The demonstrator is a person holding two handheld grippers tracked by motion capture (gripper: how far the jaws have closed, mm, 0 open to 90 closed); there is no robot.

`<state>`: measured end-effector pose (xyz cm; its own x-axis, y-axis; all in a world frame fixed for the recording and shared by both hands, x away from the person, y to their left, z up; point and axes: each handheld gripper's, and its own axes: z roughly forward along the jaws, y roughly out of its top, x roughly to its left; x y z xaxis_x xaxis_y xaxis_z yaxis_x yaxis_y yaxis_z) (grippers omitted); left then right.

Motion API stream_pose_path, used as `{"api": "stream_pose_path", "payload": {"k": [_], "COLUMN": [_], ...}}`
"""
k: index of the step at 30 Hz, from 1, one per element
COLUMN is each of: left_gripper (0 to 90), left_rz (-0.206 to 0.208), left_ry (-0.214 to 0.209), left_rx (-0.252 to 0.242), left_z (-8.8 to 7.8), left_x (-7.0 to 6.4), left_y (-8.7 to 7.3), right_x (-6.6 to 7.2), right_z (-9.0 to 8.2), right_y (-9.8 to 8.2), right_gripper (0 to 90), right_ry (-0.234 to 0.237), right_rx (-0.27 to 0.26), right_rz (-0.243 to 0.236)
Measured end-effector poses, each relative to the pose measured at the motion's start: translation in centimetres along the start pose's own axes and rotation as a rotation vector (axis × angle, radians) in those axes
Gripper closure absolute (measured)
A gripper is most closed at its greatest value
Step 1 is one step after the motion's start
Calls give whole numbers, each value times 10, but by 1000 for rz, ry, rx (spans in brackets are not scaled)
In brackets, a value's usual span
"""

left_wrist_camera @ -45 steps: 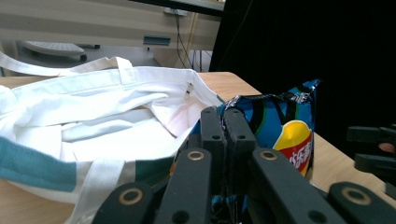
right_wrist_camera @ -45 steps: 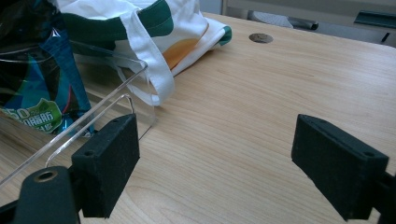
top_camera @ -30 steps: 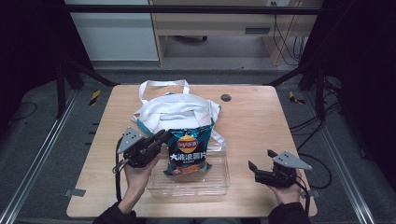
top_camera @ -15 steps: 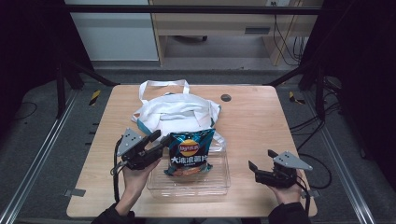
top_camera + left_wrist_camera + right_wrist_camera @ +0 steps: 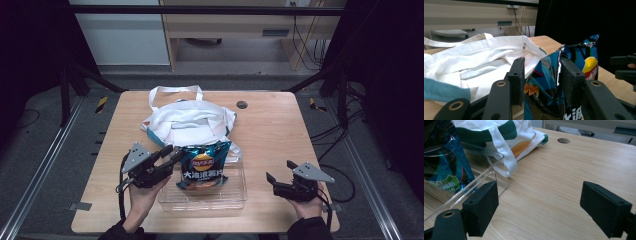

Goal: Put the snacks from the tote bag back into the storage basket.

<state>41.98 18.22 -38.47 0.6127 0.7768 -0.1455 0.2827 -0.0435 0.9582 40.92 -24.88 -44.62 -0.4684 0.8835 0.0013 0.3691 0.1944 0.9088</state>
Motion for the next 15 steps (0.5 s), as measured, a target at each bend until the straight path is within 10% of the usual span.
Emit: {"api": "stream_pose_path", "payload": {"k": [6, 15], "left_gripper": [612, 891], "left_rz": [8, -39], "left_ry": [-18, -65], "left_rx": [8, 19], "left_z": [-4, -7], "left_x": [-5, -11], "left_y": [-3, -2], "right_x": [0, 0], "right_z": [0, 0], "right_y": [0, 0], "right_gripper": [154, 154], "right_ry": [0, 0], "right_rx": [-1, -1], "right_rz": [0, 0]}}
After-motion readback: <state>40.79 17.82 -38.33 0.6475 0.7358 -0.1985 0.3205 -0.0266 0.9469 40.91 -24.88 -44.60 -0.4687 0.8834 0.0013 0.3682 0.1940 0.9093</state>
